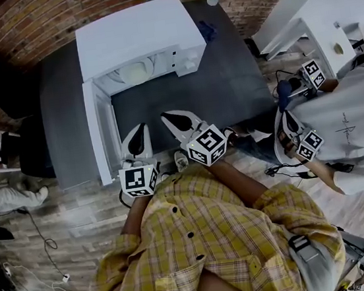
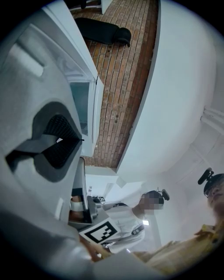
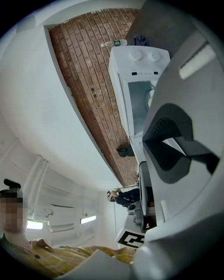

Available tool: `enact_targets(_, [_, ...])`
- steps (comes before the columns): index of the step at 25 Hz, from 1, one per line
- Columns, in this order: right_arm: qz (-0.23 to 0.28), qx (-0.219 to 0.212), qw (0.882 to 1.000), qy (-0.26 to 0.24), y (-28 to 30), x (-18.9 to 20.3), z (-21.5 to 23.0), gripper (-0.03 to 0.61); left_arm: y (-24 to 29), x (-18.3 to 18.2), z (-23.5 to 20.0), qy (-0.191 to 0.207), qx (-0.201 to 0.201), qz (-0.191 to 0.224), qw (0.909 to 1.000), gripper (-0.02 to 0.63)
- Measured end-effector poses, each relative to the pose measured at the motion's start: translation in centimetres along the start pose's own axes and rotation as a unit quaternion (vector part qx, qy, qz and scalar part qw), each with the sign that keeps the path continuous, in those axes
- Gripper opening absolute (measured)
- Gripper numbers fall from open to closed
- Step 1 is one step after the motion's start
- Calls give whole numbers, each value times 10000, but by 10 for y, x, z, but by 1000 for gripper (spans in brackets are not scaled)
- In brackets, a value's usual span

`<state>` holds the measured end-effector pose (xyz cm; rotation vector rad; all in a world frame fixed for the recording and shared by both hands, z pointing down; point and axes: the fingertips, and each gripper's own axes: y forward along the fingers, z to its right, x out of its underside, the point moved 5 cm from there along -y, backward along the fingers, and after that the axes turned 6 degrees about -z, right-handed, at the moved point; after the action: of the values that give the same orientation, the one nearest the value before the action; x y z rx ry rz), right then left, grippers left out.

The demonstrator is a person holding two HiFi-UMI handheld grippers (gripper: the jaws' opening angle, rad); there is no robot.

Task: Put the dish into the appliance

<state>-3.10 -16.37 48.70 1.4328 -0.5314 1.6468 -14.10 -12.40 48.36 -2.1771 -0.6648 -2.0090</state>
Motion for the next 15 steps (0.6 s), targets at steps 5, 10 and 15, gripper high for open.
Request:
enact_targets(5, [110,94,9998,-140,-7,-5,1,3,-1,-1,0,-8,-32,26,10000,0])
enact_targets(10, [161,90,9996,-191,-8,-9,-1,3,0,-4,3,51,-9,25,10000,0])
enact_targets(15, [171,94,9997,-145,-9,-8,-2,3,-1,-4,4,57,-10,-1,10000,0])
